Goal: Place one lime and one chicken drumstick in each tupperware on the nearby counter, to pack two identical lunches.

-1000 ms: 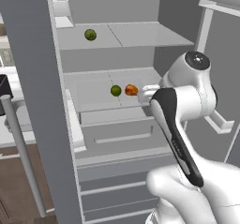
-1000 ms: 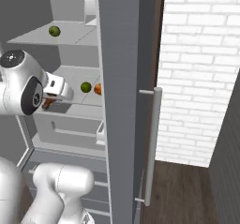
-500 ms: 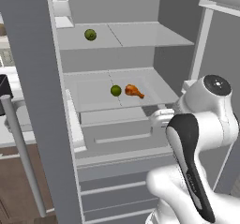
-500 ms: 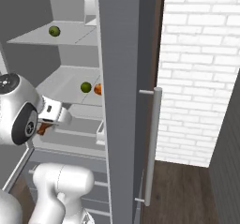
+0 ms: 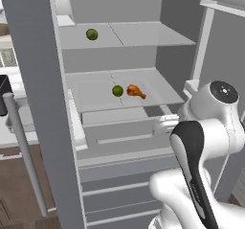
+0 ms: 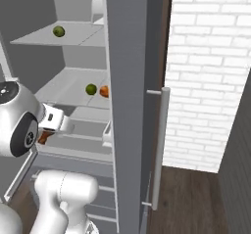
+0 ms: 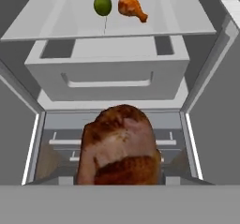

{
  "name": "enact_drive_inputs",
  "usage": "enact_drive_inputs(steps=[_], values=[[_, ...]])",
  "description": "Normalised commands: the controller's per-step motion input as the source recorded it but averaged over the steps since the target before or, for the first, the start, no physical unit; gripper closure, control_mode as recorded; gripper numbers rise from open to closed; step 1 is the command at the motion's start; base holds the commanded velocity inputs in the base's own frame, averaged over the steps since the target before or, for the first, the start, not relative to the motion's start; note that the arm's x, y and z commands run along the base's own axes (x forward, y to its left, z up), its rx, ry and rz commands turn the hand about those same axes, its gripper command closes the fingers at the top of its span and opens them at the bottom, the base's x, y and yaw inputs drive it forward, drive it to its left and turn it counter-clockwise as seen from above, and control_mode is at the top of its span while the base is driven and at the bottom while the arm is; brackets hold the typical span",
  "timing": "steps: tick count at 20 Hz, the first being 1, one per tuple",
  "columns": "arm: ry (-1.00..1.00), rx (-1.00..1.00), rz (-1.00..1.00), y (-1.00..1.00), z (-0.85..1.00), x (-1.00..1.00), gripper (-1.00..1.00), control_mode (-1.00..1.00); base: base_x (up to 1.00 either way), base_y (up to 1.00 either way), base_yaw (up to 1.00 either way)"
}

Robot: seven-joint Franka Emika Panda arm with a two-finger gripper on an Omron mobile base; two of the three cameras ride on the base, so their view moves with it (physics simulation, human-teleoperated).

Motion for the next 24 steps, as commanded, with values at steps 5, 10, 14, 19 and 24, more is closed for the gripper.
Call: enact_drive_inputs(steps=[5,10,14,19,24], values=[[0.0,0.0,0.0,0.0,0.0,0.0,1.0,1.0,-0.89,0.79,0.0],[0.0,0.0,0.0,0.0,0.0,0.0,1.0,1.0,-0.42,1.0,0.0],[0.0,0.0,0.0,0.0,0.0,0.0,1.0,1.0,-0.11,1.0,-0.02],[0.0,0.0,0.0,0.0,0.0,0.0,1.0,1.0,0.03,1.0,-0.11],[0.0,0.0,0.0,0.0,0.0,0.0,1.0,1.0,0.33,1.0,-0.16]])
